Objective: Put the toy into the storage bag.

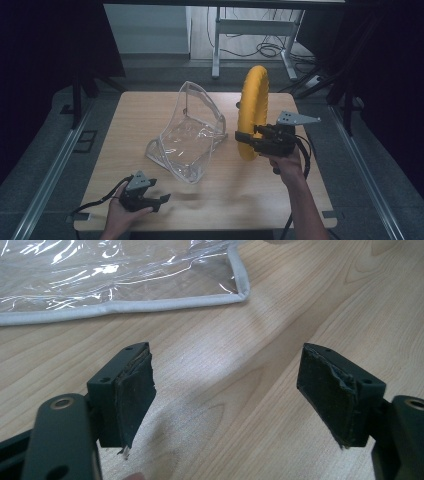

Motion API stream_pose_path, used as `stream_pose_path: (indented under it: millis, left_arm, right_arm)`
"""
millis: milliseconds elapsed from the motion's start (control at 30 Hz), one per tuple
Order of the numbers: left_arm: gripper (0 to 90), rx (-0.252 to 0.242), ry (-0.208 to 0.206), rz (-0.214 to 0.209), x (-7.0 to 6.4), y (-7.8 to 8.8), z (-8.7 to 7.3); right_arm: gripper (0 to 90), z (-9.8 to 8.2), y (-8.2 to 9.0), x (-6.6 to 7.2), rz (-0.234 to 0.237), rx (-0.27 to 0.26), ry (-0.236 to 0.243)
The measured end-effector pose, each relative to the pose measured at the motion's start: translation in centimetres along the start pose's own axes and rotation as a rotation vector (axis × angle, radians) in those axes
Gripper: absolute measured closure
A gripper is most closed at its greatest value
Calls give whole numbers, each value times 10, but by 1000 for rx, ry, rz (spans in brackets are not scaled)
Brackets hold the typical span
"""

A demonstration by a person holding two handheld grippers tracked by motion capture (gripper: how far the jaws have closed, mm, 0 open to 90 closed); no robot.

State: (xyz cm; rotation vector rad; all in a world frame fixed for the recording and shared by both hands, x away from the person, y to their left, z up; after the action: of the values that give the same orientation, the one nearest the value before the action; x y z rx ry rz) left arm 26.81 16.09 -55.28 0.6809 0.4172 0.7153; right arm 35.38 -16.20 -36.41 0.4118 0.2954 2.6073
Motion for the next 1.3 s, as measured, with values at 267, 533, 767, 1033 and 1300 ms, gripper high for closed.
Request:
stream_pose_path:
  millis: [267,533,767,1033,1300]
  left_arm:
    - [228,4,-2,0,0,-1,0]
    - [229,-1,0,-1,0,0,0]
    - [228,-1,-1,0,0,1,0]
    - [228,0,0,-1,0,0,0]
    - [229,-1,0,-1,0,0,0]
  right_arm:
    - [510,6,-3,5,7,-40,-2]
    - [509,14,-6,11,16,-73,3]
    - [509,21,-9,18,27,-89,13]
    - [508,30,-11,27,42,-104,22]
    - [508,41,-13,39,66,-125,40]
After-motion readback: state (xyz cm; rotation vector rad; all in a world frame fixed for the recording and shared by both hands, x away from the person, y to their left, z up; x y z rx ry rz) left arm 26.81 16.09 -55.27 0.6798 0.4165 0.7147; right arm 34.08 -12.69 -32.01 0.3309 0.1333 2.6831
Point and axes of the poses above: each handheld gripper's, and its own axes: y roughly backward along the jaws, z roughly out of its top, x roughly to its left, the point moved 6 cm from there along -y, roughly forward along the jaws, and after that the axes turned 3 degrees about x, right-handed, at the moved point
